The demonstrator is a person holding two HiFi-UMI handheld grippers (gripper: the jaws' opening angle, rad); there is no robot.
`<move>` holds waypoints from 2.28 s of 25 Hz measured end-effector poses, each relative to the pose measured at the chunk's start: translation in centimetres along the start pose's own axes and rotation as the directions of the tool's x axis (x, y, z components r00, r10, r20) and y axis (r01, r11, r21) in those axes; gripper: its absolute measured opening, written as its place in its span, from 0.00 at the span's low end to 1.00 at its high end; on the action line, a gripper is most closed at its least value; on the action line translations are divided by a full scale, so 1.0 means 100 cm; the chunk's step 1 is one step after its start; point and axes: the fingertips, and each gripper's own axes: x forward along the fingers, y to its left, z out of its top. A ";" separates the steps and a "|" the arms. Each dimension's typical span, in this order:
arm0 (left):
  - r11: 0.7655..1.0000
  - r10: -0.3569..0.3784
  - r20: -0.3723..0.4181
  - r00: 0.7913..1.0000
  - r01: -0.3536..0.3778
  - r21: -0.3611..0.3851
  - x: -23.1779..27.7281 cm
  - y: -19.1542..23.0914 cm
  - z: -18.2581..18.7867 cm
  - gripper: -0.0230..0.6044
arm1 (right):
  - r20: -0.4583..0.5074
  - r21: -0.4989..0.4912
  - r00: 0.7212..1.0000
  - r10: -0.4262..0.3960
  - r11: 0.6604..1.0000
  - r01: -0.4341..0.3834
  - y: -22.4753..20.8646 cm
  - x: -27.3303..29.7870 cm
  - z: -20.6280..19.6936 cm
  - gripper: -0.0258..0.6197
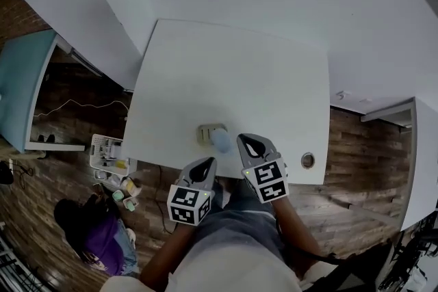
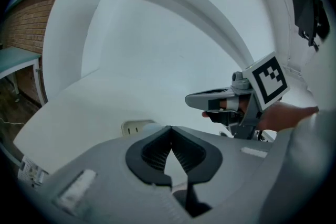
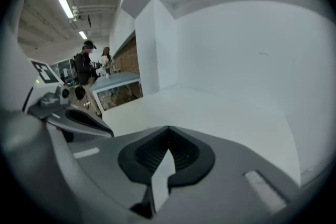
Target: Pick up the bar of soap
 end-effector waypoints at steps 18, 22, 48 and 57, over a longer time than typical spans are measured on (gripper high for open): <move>0.990 0.053 -0.120 0.991 -0.068 -0.120 0.025 0.027 -0.042 0.04 | -0.242 0.044 0.967 0.076 0.997 -0.068 0.021 0.066 -0.086 0.04; 0.986 0.081 -0.127 0.989 -0.098 -0.135 0.023 0.040 -0.045 0.04 | -0.244 0.048 0.964 0.110 0.994 -0.101 0.034 0.071 -0.082 0.04; 0.413 -0.002 0.202 0.979 0.185 -0.892 0.050 0.059 -0.060 0.25 | -0.282 0.021 0.945 0.166 0.986 -0.167 0.049 0.094 -0.078 0.04; 0.425 0.005 0.214 0.977 0.192 -0.885 0.053 0.060 -0.057 0.24 | -0.270 -0.171 0.937 0.221 0.947 -0.272 0.036 0.111 -0.036 0.04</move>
